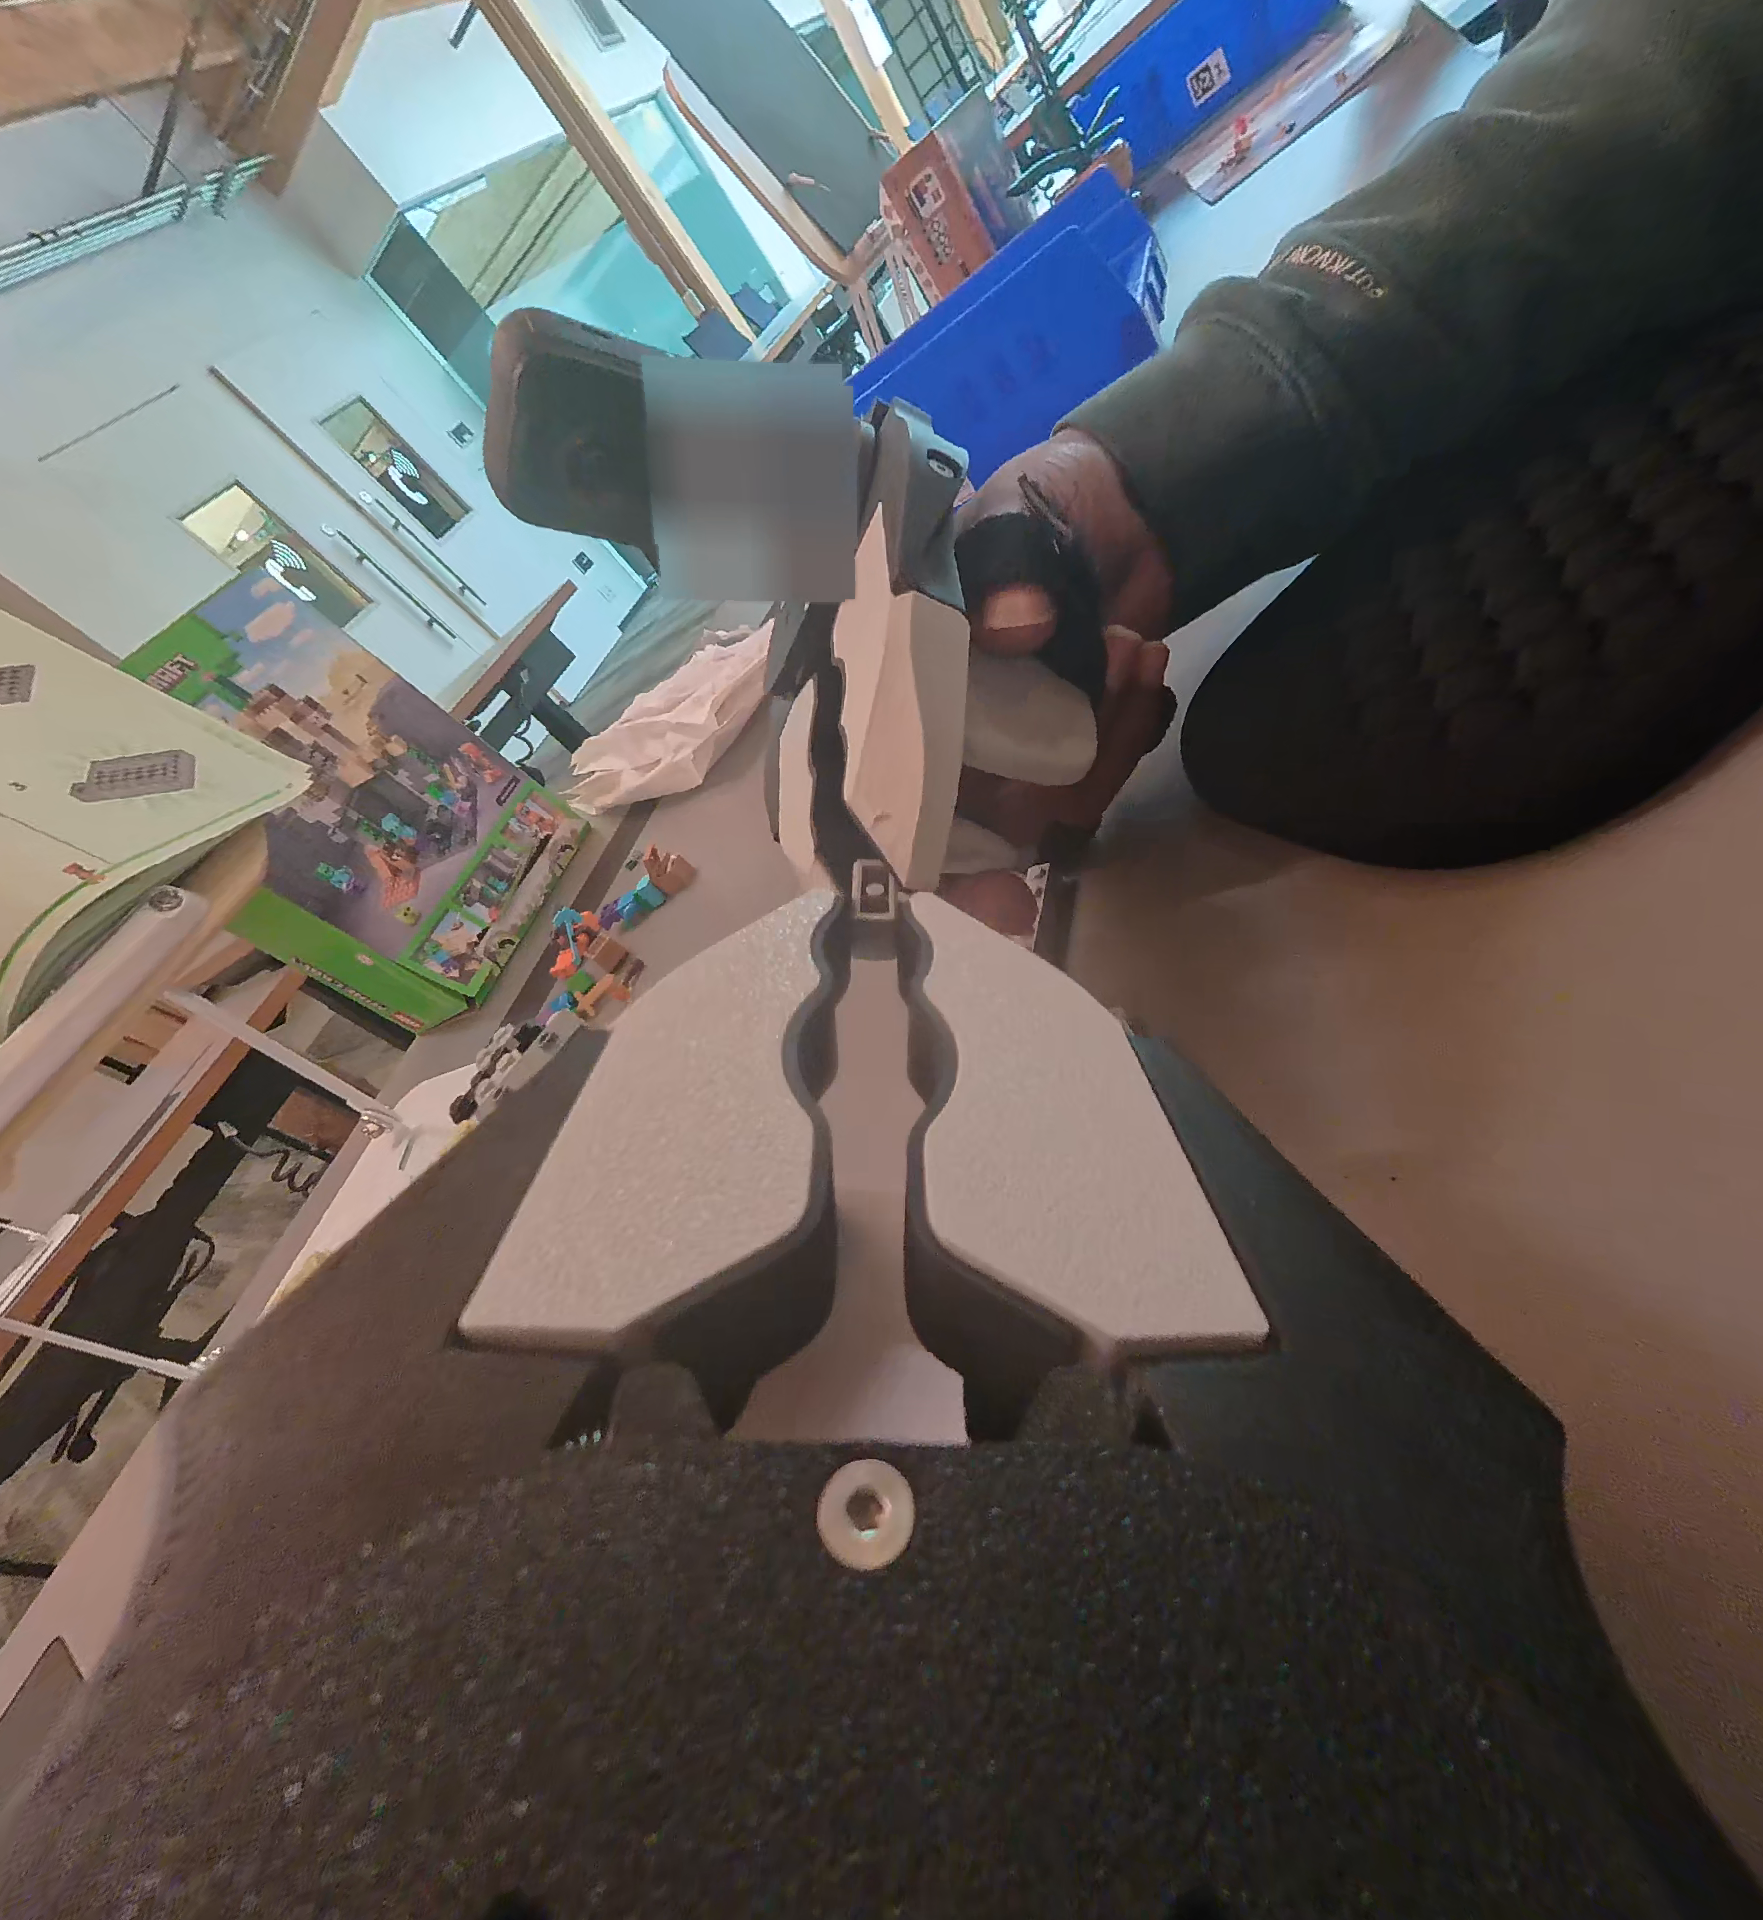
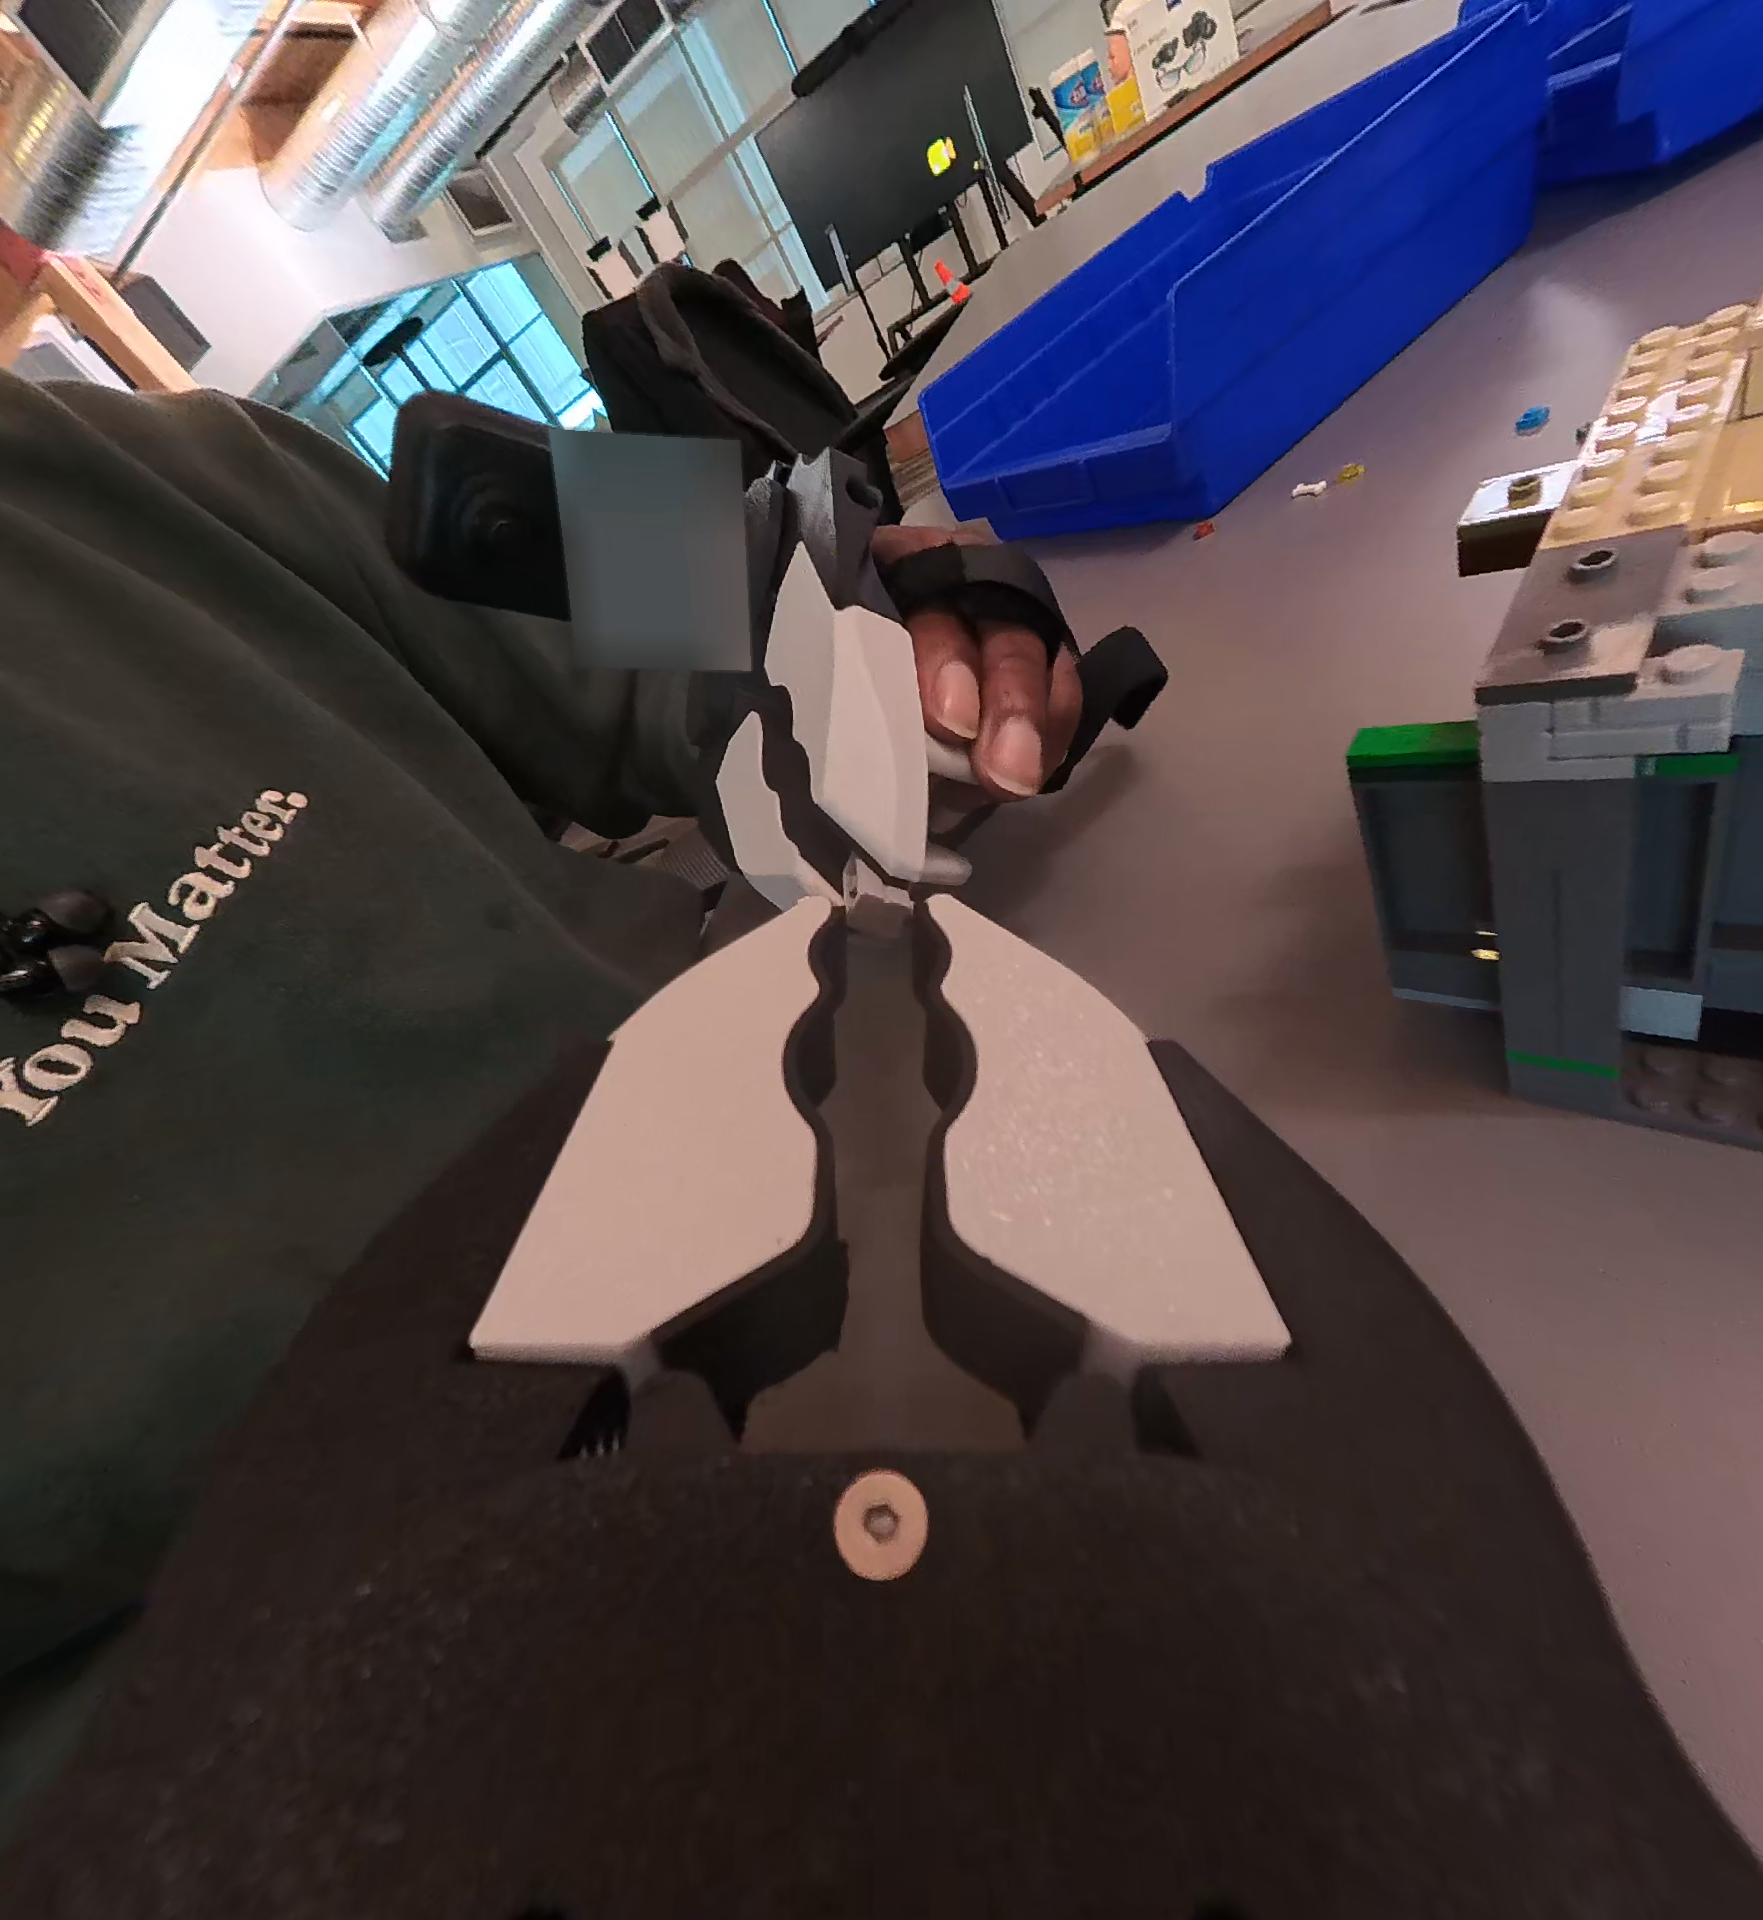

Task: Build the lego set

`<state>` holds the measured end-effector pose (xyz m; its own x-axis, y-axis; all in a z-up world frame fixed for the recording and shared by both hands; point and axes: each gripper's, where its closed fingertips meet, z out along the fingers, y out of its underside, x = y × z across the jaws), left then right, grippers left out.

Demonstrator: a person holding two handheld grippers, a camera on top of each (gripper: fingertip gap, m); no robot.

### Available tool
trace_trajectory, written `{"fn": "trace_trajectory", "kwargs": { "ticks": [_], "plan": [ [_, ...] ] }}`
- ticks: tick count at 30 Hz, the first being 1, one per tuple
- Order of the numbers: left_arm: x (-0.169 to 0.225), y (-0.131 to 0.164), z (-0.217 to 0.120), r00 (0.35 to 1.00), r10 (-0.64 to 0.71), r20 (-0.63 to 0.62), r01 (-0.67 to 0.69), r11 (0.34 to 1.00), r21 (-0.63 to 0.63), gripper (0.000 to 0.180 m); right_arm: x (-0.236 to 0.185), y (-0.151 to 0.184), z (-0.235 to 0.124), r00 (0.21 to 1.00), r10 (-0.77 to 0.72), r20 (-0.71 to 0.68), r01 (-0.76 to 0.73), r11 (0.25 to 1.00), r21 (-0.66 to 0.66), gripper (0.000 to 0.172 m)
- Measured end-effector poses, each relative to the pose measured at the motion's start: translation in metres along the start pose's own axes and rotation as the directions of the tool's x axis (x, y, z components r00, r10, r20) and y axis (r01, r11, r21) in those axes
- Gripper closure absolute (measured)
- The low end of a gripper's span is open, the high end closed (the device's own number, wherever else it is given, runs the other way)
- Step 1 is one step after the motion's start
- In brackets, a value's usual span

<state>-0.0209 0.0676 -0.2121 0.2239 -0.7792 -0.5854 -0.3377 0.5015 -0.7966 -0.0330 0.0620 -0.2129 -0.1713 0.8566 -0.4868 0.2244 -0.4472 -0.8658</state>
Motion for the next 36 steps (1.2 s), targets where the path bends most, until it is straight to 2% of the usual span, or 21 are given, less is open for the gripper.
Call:
{"fn": "trace_trajectory", "kwargs": {
  "ticks": [5,9,13,25,29,36],
  "plan": [
    [-0.001,0.005,0.000,1.000,-0.014,0.000,0.014,1.000,-0.019,0.172,0.005,0.002,-0.003,0.999,-0.017,-0.037,0.017,1.000,-0.013,0.160],
    [-0.008,0.009,-0.003,0.997,-0.073,0.008,0.073,0.997,-0.020,0.169,0.012,-0.002,-0.008,0.996,-0.034,-0.086,0.035,0.999,0.002,0.160],
    [-0.015,0.008,-0.007,0.992,-0.124,0.017,0.124,0.992,-0.004,0.169,0.019,-0.005,-0.012,0.981,-0.104,-0.163,0.106,0.994,0.004,0.160],
    [-0.009,0.009,-0.006,0.999,-0.037,0.010,0.037,0.999,-0.020,0.171,0.011,-0.003,-0.007,0.992,-0.074,-0.098,0.075,0.997,0.004,0.160],
    [-0.006,0.006,-0.006,1.000,0.013,0.016,-0.013,1.000,-0.020,0.173,0.008,-0.002,-0.004,0.989,-0.113,-0.093,0.114,0.993,0.007,0.160],
    [-0.012,0.002,-0.010,0.999,-0.046,0.025,0.046,0.999,0.011,0.174,0.010,0.003,-0.001,0.983,-0.148,-0.104,0.147,0.989,-0.021,0.160]
  ]
}}
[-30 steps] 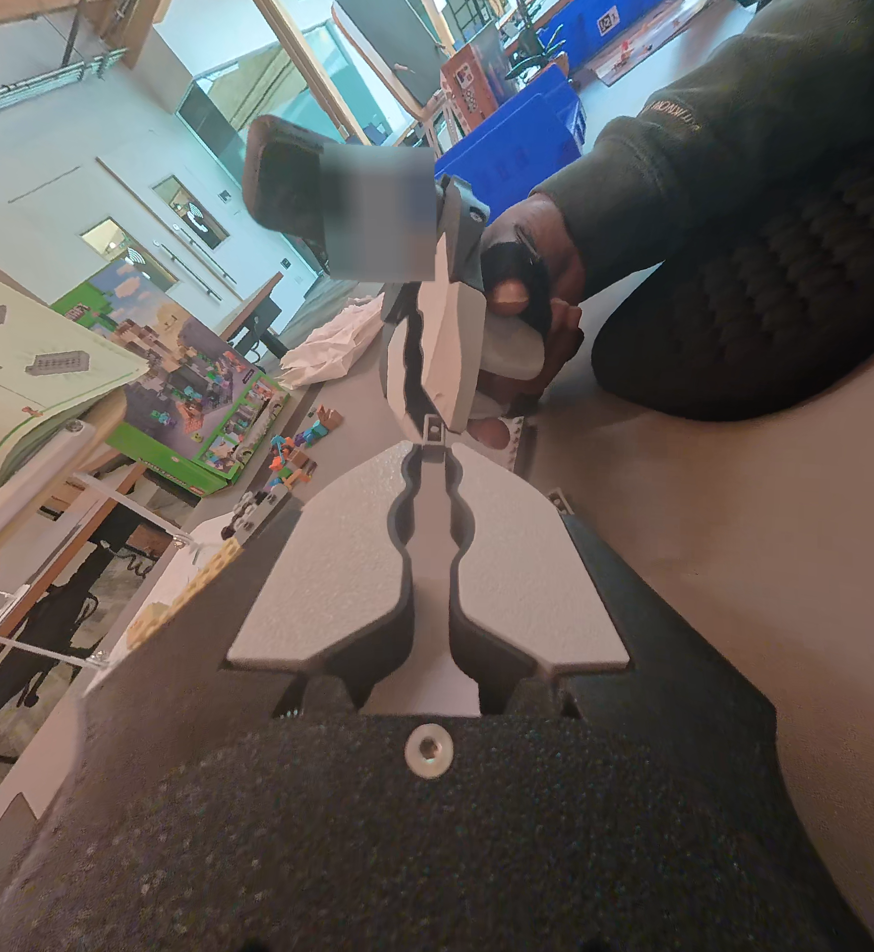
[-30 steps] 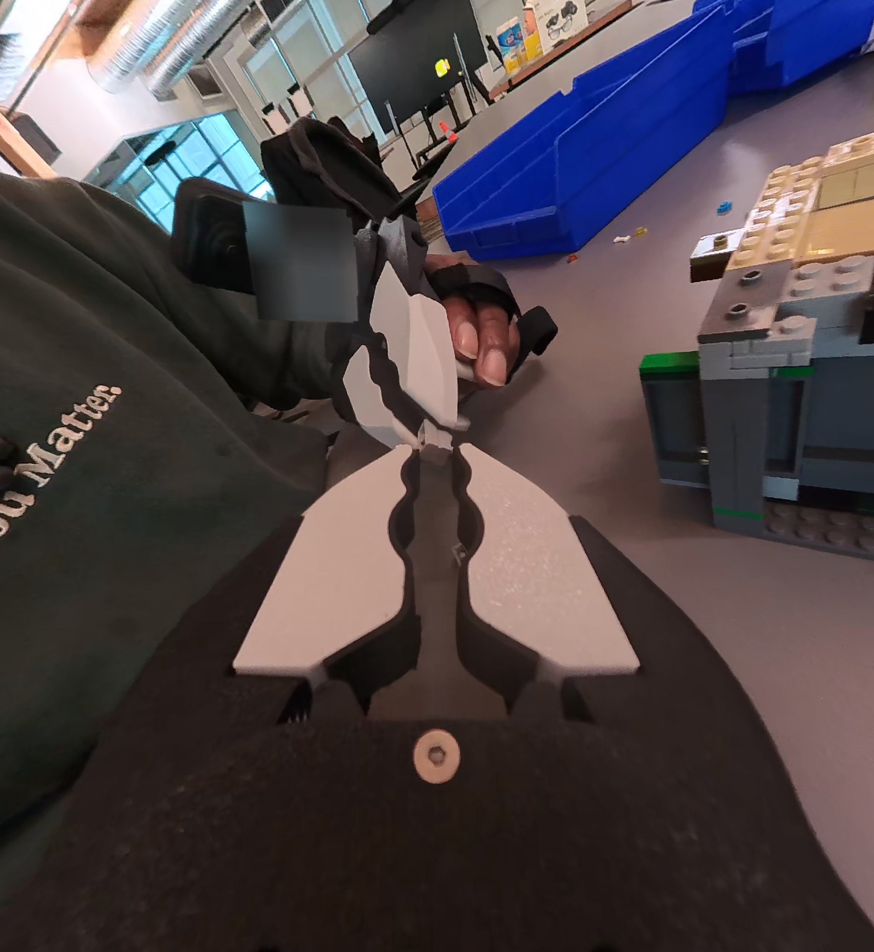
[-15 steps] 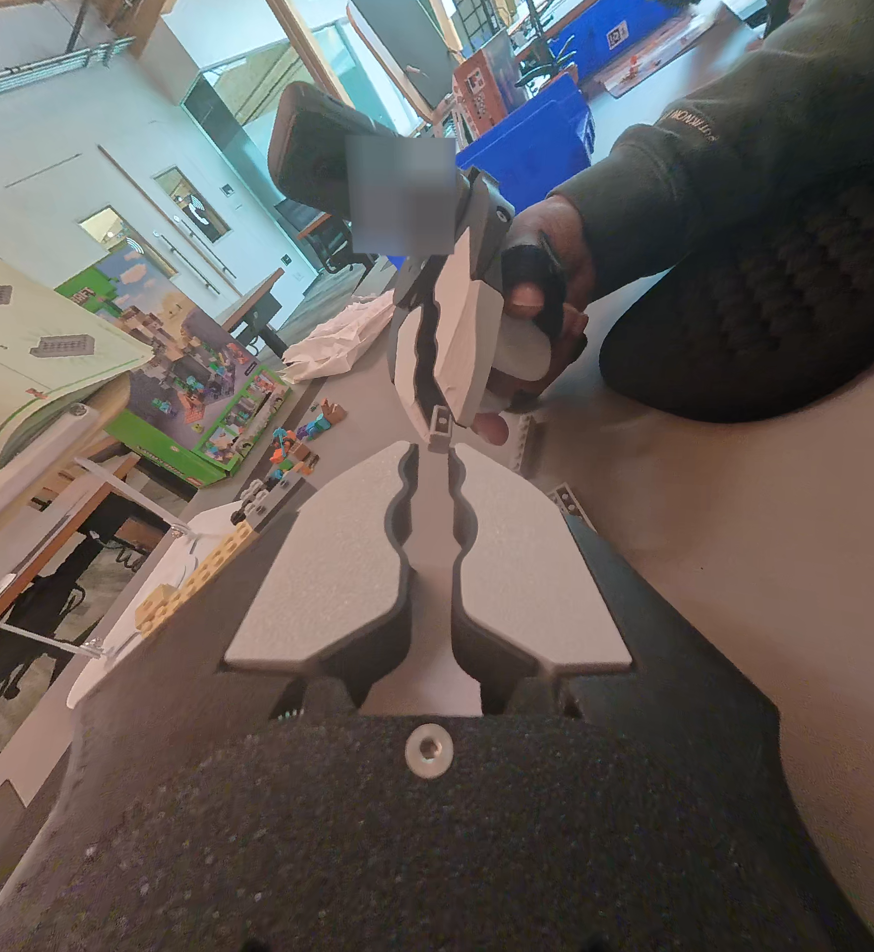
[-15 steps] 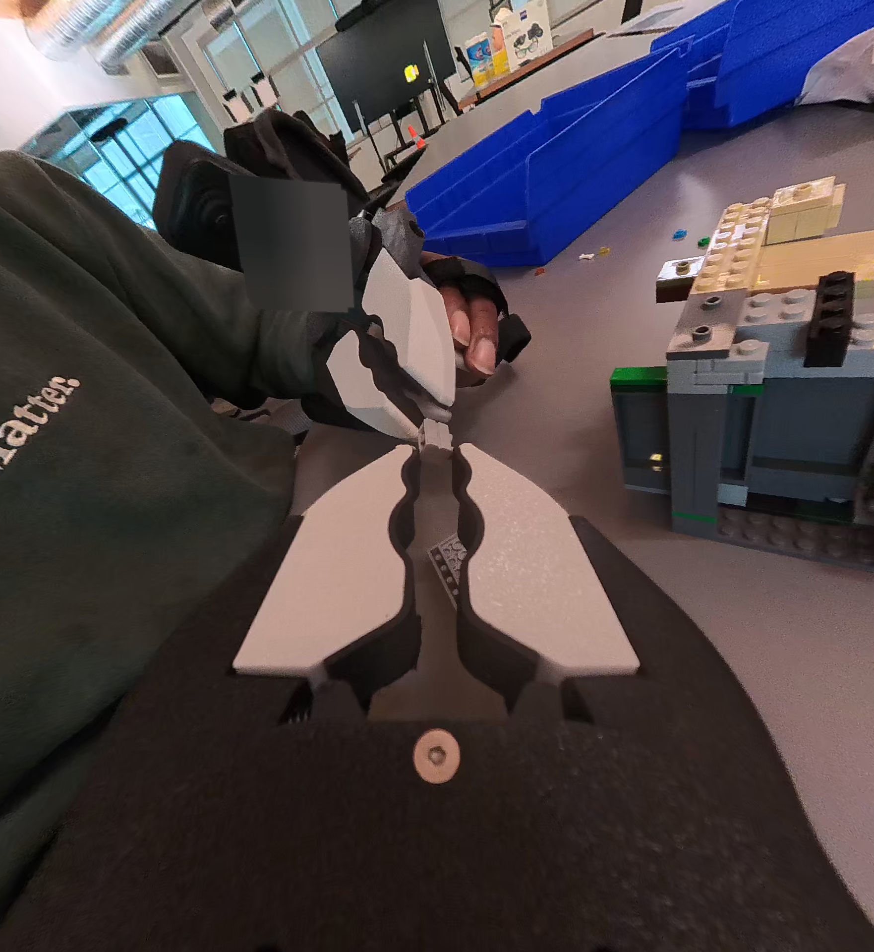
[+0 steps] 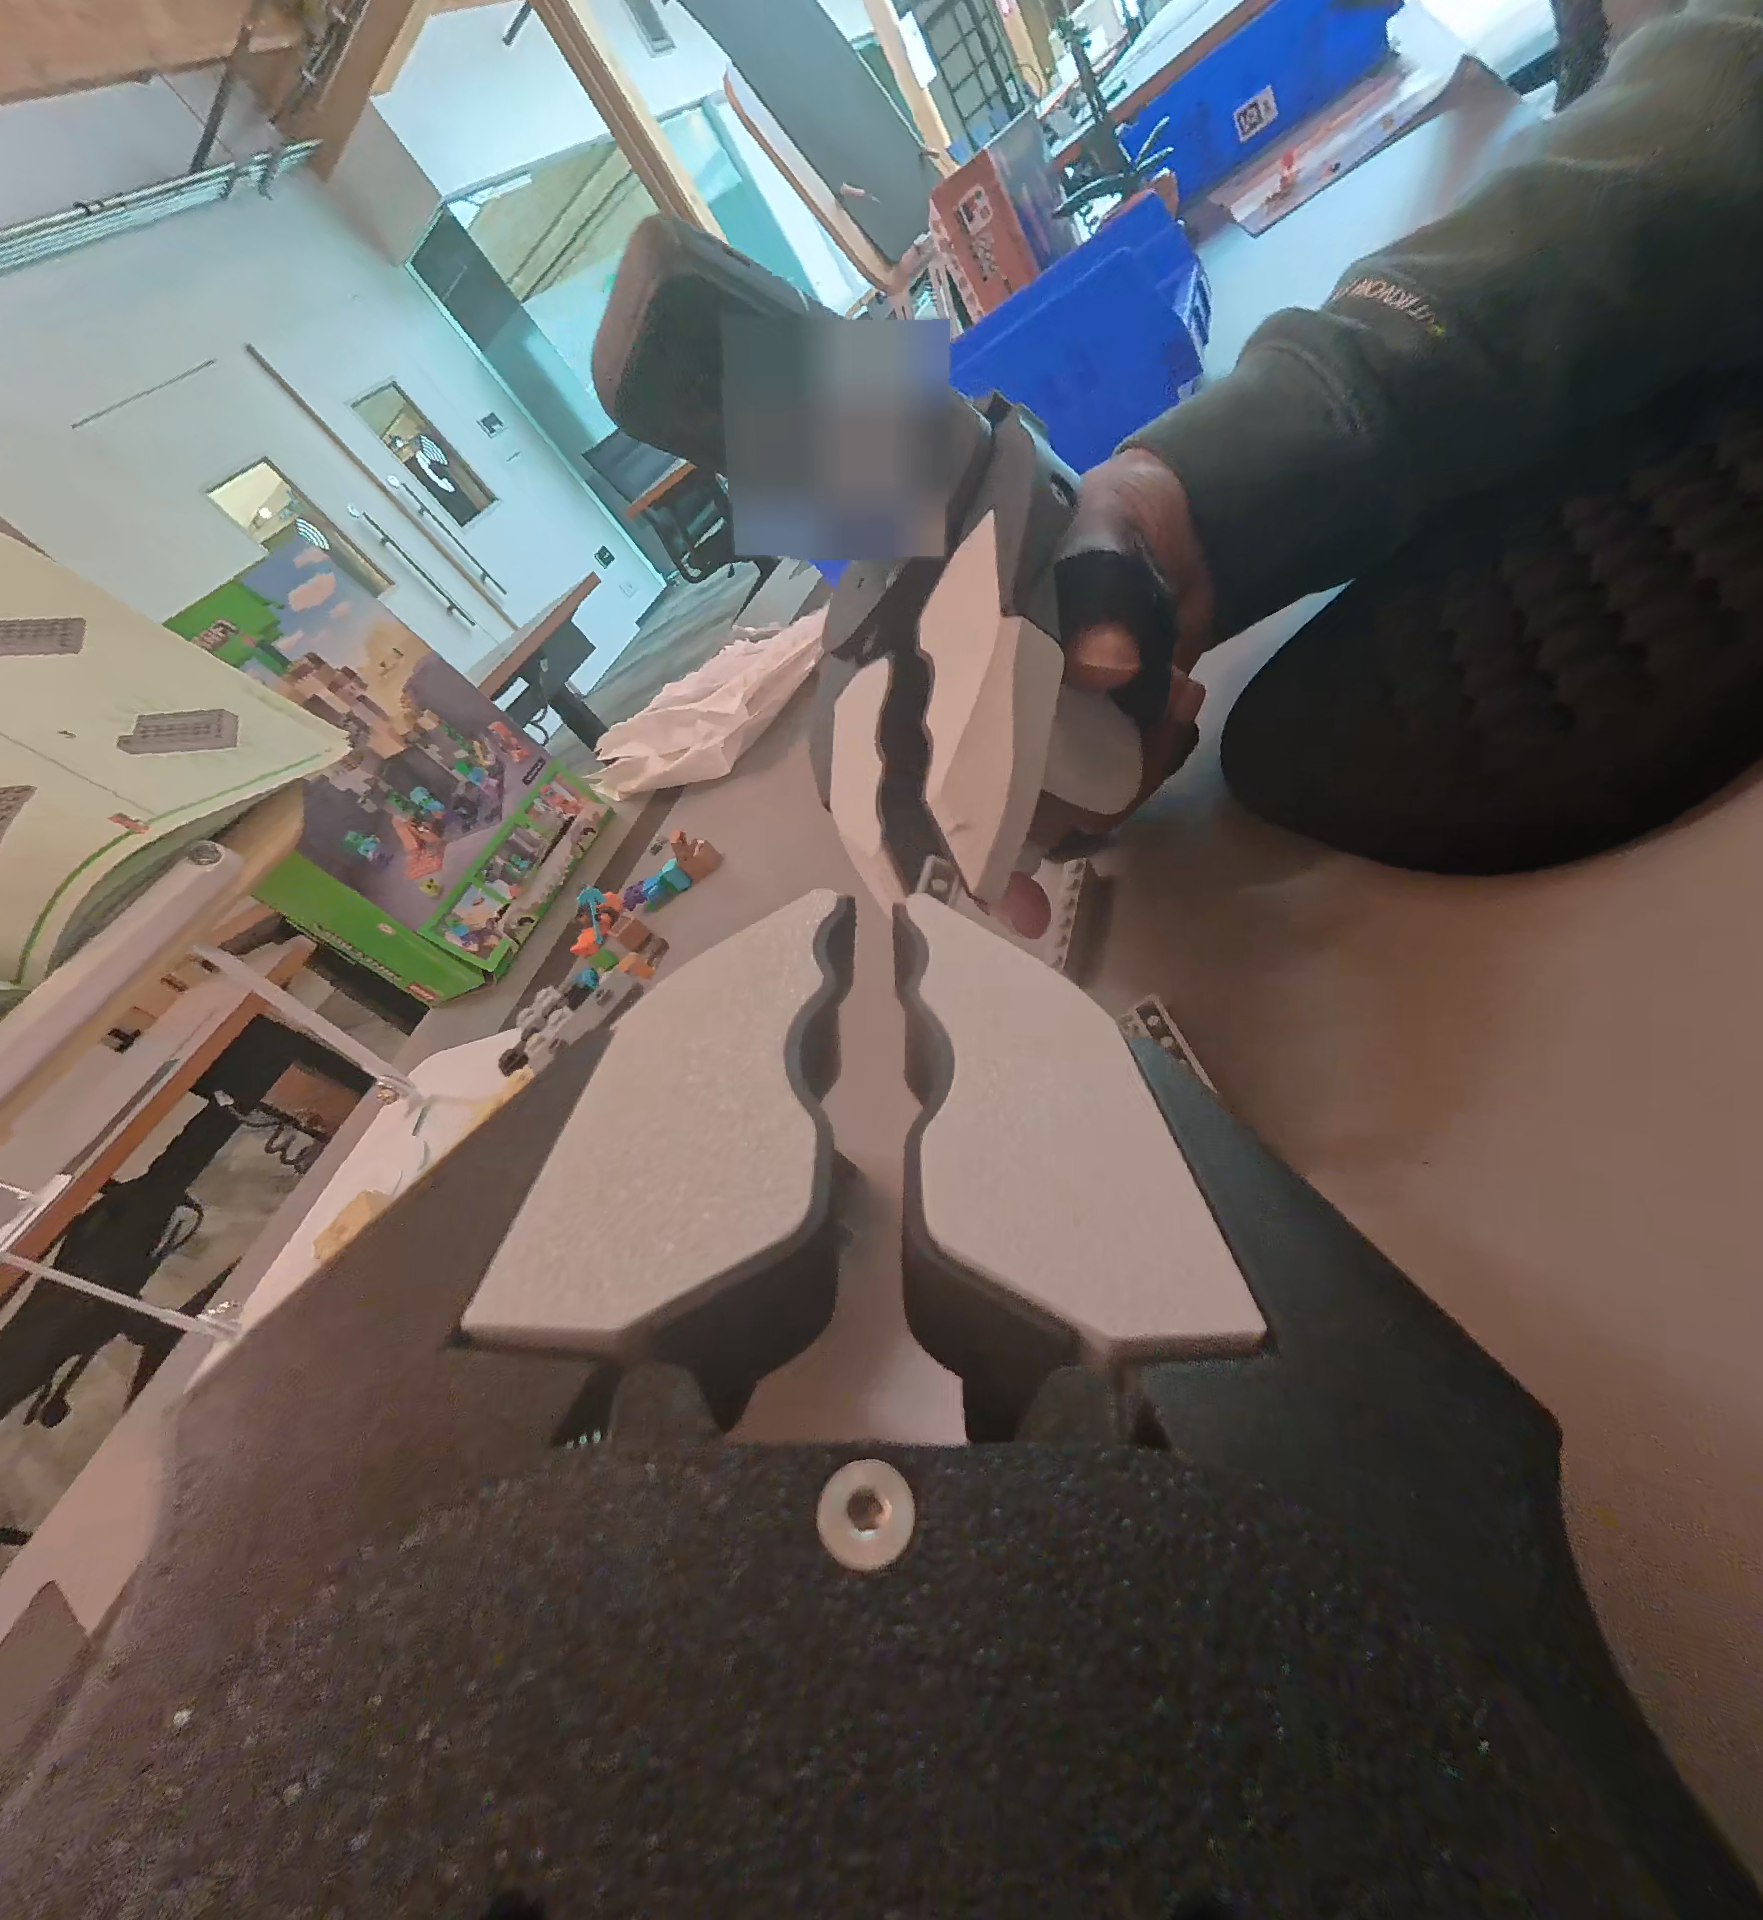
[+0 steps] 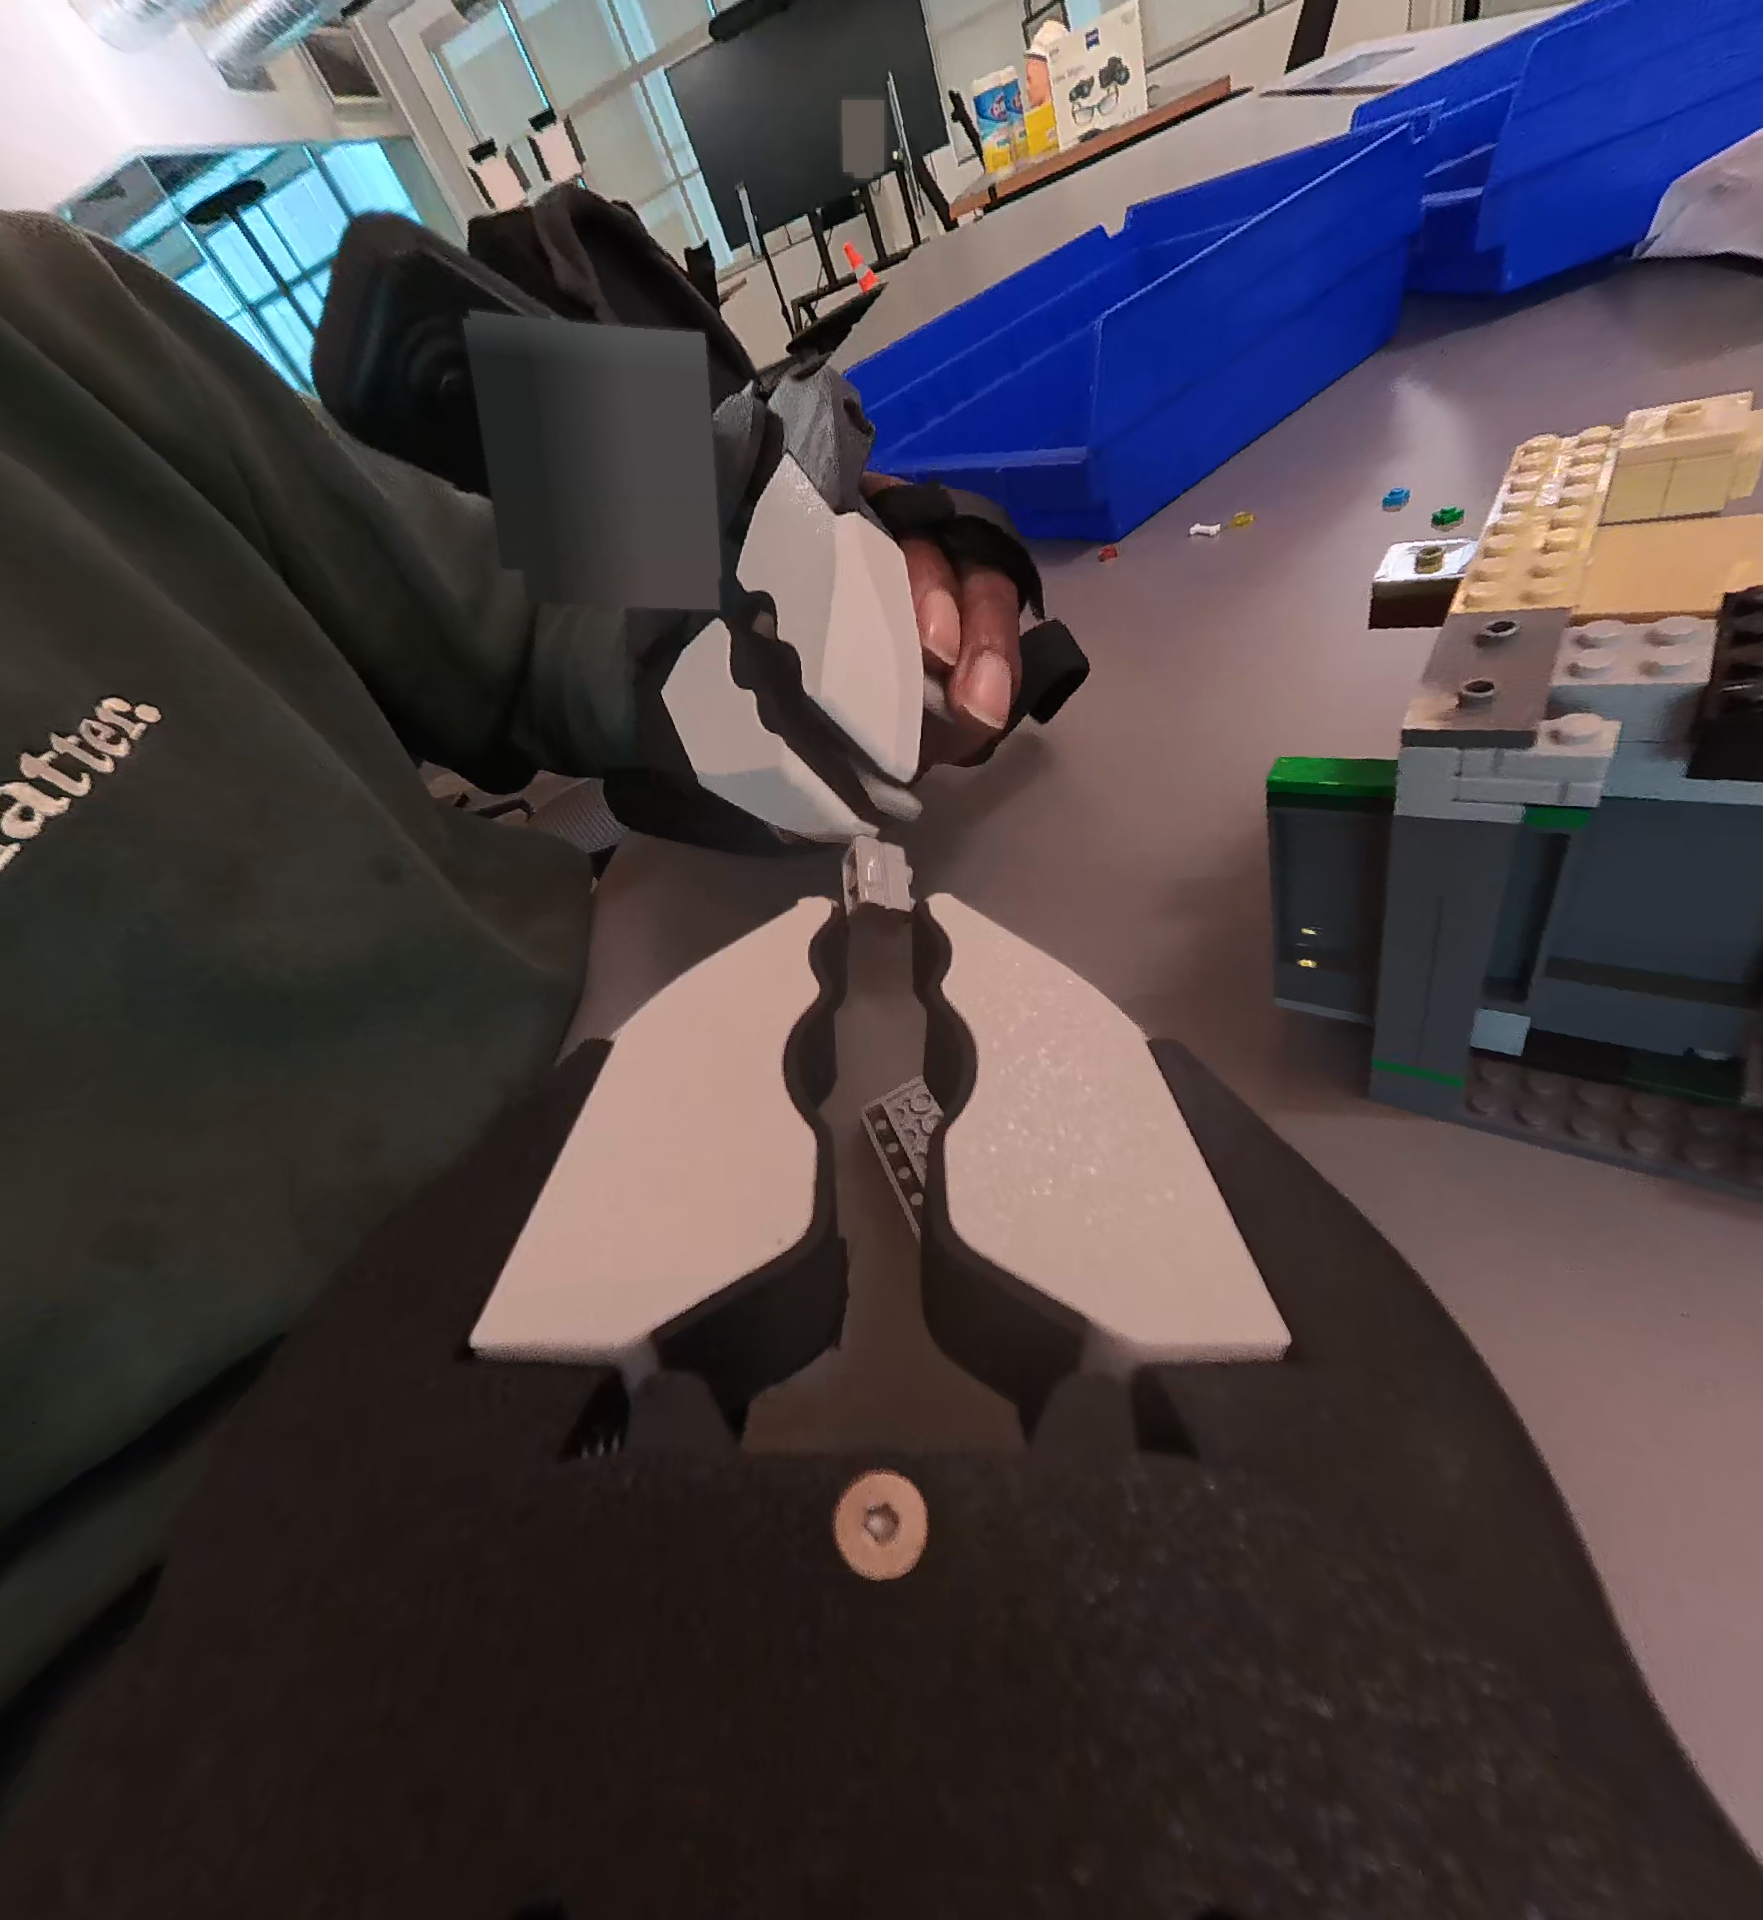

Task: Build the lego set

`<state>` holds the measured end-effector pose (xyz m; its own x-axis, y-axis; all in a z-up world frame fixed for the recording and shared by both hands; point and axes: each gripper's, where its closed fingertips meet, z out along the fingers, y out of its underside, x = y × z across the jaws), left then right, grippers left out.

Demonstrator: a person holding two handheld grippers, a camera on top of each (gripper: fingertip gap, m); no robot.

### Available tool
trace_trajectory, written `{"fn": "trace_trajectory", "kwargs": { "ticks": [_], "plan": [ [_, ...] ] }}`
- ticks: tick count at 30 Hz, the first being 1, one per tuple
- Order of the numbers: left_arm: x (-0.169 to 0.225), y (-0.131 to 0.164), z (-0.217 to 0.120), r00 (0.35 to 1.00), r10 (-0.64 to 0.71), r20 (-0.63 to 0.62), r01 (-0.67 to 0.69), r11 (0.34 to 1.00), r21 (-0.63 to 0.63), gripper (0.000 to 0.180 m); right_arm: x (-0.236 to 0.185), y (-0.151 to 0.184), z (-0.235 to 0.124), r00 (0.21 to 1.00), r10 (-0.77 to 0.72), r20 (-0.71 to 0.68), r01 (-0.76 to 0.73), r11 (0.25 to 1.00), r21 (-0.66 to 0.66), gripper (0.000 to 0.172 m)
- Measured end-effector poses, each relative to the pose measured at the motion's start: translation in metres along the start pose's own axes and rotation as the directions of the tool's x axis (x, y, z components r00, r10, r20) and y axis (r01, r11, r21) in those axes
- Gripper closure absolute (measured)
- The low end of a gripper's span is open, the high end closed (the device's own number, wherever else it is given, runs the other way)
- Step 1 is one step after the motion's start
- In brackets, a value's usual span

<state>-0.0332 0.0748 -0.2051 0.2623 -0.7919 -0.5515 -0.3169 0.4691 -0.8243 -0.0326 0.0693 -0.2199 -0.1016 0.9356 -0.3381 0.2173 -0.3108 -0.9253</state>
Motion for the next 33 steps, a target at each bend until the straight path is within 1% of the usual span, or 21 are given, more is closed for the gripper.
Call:
{"fn": "trace_trajectory", "kwargs": {
  "ticks": [4,6,11,15,17,20,31,33],
  "plan": [
    [-0.001,0.003,0.002,1.000,-0.002,0.014,0.002,1.000,-0.020,0.177,-0.001,0.001,0.002,1.000,0.001,0.004,-0.001,1.000,-0.009,0.160],
    [-0.001,0.001,0.001,1.000,-0.010,0.011,0.010,1.000,0.000,0.177,-0.001,-0.001,0.001,1.000,0.011,0.003,-0.011,1.000,0.004,0.160],
    [-0.004,0.001,0.003,0.999,-0.007,0.033,0.008,1.000,-0.005,0.171,0.006,-0.019,-0.007,0.995,0.103,0.002,-0.103,0.988,0.117,0.160],
    [-0.013,0.000,0.006,0.995,-0.004,0.097,0.006,1.000,-0.016,0.170,0.008,-0.026,-0.005,0.991,0.130,-0.024,-0.126,0.982,0.137,0.160],
    [-0.015,0.000,0.006,0.995,-0.015,0.103,0.017,1.000,-0.013,0.171,0.009,-0.029,-0.005,0.989,0.142,-0.036,-0.135,0.979,0.155,0.160],
    [-0.018,0.001,0.006,0.992,-0.006,0.127,0.010,1.000,-0.025,0.172,0.009,-0.026,-0.001,0.986,0.164,-0.041,-0.157,0.978,0.134,0.160],
    [-0.017,0.004,0.007,0.992,0.008,0.126,-0.003,0.999,-0.037,0.171,0.010,-0.020,0.003,0.968,0.248,-0.022,-0.244,0.962,0.119,0.160],
    [-0.018,0.004,0.007,0.991,0.012,0.132,-0.008,0.999,-0.032,0.166,0.011,-0.022,0.002,0.961,0.277,-0.013,-0.273,0.953,0.133,0.161]
  ]
}}
